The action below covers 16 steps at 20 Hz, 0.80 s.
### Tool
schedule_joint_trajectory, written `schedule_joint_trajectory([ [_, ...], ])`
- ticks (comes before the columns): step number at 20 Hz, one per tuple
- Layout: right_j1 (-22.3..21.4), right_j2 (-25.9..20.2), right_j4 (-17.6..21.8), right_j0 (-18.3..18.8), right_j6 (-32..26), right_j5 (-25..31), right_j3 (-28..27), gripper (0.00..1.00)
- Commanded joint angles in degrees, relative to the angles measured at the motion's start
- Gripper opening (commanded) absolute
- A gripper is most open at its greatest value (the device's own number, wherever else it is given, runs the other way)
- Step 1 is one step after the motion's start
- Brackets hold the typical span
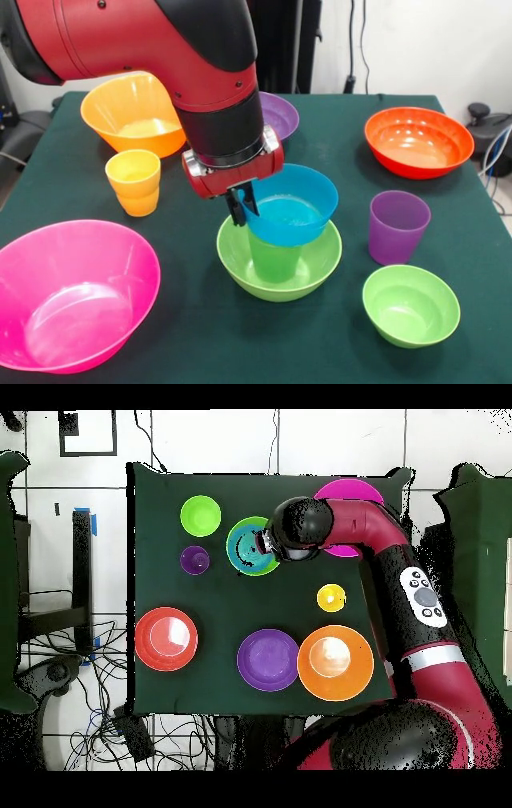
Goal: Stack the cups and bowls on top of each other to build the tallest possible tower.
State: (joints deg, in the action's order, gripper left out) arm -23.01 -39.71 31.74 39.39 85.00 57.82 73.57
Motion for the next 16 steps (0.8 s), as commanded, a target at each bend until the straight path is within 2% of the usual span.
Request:
schedule_joint_trajectory([
  [1, 0.74, 0.65, 2.67, -2.27, -9.68, 1.46, -3.54, 0.00],
  [16, 1.29, 1.38, 4.16, -1.47, -12.57, 2.11, -4.76, 0.00],
])
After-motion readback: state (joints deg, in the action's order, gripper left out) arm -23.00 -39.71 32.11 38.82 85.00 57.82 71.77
